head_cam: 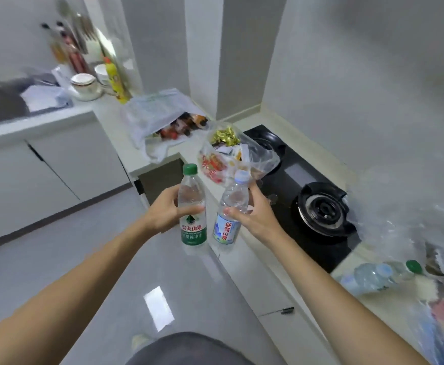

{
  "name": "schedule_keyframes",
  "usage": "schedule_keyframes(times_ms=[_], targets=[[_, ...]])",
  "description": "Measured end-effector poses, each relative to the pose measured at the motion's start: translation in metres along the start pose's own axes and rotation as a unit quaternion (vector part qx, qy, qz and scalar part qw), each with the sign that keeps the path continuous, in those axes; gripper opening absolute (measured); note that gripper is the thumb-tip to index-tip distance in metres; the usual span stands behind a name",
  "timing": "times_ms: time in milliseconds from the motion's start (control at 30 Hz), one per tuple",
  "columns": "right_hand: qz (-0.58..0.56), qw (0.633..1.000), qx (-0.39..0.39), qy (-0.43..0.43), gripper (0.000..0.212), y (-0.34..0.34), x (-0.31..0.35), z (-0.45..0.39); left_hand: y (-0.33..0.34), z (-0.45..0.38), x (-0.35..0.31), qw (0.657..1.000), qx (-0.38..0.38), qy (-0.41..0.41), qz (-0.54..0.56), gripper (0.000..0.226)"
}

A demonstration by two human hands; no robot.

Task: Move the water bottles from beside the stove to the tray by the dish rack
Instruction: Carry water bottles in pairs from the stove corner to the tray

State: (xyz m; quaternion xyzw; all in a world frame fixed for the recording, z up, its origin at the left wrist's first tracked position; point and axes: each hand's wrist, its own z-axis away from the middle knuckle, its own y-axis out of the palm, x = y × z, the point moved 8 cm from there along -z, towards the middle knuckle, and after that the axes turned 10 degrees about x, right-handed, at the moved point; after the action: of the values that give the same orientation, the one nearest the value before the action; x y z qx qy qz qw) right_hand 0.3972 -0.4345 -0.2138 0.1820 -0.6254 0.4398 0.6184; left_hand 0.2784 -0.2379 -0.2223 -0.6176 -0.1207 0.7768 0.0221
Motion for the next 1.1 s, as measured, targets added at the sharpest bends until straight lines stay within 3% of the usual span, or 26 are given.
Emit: schedule_keyframes(times_ms=[100, 333, 500, 733, 967, 1100], targets=[[0.01, 0.998, 0.047, -0.035, 0.062, 0.07, 0.048, -0.044, -0.084, 0.036, 0.015, 0.998, -0.057, 0.002, 0.001, 0.06], [0.048, 0.982, 0.129, -0.127, 0.056, 0.237, 0.157, -0.14, -0.258, 0.133, 0.045, 0.989, -0.149, -0.003, 0.008, 0.044], [0.06, 0.958, 0.224, -0.168, 0.057, 0.364, 0.23, -0.196, -0.368, 0.222, 0.072, 0.966, -0.257, -0.018, 0.017, 0.049], [0.039, 0.909, 0.355, -0.213, 0.058, 0.535, 0.295, -0.264, -0.487, 0.333, 0.121, 0.904, -0.424, -0.043, 0.031, 0.038], [0.037, 0.849, 0.463, -0.252, 0.053, 0.686, 0.345, -0.344, -0.598, 0.388, 0.164, 0.859, -0.504, -0.084, 0.035, 0.045], [0.034, 0.81, 0.522, -0.265, 0.045, 0.762, 0.388, -0.387, -0.656, 0.423, 0.183, 0.806, -0.576, -0.112, 0.075, 0.043]])
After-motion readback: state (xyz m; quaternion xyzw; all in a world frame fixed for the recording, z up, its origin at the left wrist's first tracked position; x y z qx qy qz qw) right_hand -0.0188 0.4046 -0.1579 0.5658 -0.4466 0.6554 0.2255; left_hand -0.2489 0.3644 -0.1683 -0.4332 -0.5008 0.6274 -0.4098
